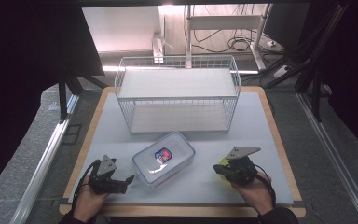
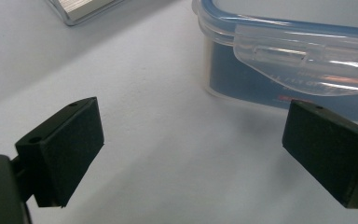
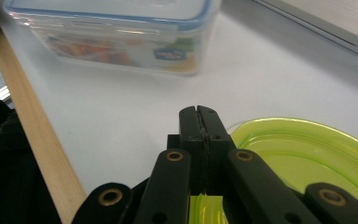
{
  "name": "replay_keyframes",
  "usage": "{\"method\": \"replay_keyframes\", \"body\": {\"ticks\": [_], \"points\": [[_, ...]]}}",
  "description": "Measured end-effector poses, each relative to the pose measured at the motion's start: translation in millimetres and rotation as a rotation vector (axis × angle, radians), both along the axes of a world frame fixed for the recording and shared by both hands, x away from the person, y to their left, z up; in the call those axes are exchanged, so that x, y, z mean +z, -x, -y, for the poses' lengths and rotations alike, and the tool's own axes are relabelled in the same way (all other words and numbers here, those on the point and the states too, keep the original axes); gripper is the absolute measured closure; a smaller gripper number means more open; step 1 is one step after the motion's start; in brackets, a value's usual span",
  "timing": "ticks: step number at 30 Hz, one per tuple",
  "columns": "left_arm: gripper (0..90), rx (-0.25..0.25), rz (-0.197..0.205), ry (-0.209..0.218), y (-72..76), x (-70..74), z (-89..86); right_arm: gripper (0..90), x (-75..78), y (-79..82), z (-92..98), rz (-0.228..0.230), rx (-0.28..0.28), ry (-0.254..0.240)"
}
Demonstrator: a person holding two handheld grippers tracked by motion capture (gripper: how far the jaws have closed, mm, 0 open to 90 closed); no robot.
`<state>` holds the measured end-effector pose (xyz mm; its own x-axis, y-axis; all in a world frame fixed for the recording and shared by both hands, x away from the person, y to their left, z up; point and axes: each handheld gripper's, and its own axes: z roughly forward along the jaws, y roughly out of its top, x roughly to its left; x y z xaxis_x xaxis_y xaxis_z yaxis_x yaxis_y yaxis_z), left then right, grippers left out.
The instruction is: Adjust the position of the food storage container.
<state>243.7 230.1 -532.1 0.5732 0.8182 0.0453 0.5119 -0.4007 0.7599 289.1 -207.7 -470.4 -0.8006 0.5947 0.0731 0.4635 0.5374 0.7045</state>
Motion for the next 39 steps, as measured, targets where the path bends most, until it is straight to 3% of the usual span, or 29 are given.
{"method": "replay_keyframes", "body": {"ticks": [15, 28, 32, 36, 39], "points": [[5.2, 0.000, -0.002, -0.004, -0.3, -0.2, -0.2, 90.0, 4.3, -6.8, 45.4, 0.010, -0.132, 0.011], [5.3, 0.004, -0.001, -0.002, -0.1, 0.2, -0.5, 90.0, 5.5, -8.4, 59.7, 0.012, -0.181, 0.015], [5.5, 0.007, -0.006, 0.013, -0.1, 1.0, -1.0, 90.0, 7.5, -7.3, 57.8, 0.024, -0.176, 0.005], [6.6, 0.004, -0.023, 0.079, 0.5, 3.5, -2.6, 90.0, 10.7, -6.5, 54.0, 0.043, -0.174, -0.014], [7.4, 0.001, -0.031, 0.091, 0.9, 4.4, -2.9, 90.0, 11.0, -6.8, 51.1, 0.042, -0.175, -0.024]]}}
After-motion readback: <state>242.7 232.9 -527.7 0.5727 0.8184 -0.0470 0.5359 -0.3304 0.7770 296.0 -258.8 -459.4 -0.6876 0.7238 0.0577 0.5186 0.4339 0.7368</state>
